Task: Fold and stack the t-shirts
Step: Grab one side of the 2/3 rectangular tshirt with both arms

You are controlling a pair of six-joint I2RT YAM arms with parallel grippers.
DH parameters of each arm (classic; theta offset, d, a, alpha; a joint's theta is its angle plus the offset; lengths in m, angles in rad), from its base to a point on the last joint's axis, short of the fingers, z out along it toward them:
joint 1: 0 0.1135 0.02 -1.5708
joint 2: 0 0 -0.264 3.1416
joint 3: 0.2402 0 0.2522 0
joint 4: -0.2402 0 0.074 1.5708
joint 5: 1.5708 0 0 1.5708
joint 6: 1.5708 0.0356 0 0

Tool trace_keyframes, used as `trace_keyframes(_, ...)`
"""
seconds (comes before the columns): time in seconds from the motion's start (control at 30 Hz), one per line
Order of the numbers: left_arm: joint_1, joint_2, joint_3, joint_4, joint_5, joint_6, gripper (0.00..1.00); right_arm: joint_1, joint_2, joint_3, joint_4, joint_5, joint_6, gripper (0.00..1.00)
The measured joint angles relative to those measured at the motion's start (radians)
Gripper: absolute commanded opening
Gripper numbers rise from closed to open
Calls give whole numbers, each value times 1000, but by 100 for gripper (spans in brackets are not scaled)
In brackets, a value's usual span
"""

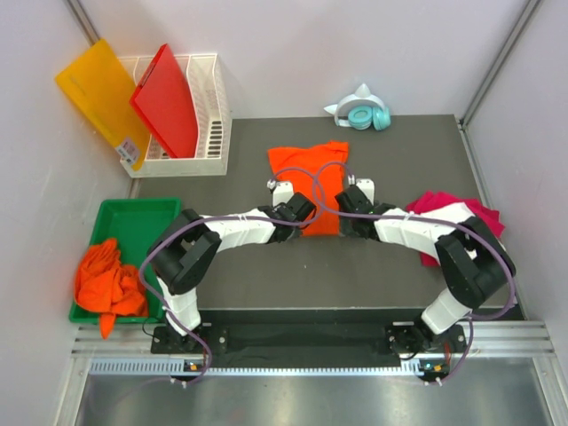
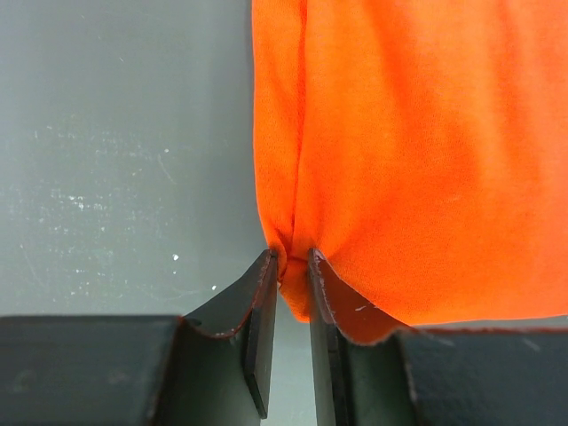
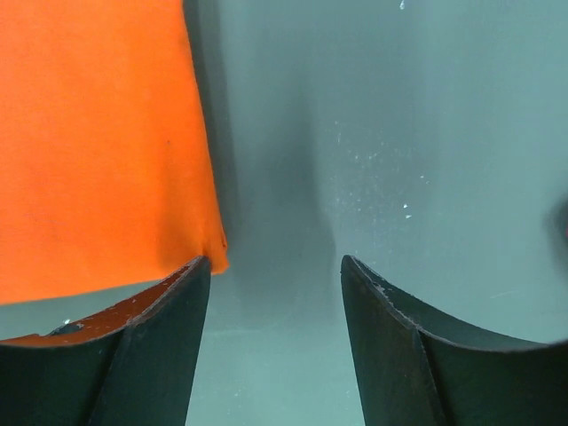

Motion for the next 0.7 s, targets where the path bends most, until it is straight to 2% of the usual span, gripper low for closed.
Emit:
trace_keyframes(0.3,0,0,0,0,-1,0,25,0,12,29,6,-19,3,61)
trace_keyframes(0.53,0,0,1,-3,-1,0,25,0,71,36,30,-35,10,57)
trace_keyframes(0.63,0,0,1,-4,-2,0,25,0,78,41,33,-42,13,45)
trace_keyframes(0.67,0,0,1,-4,-2,0,24,0,79,41,35,-44,14,32)
trace_keyframes(0.7,0,0,1,-4,-2,-1,24,0,80,41,38,-52,22,24)
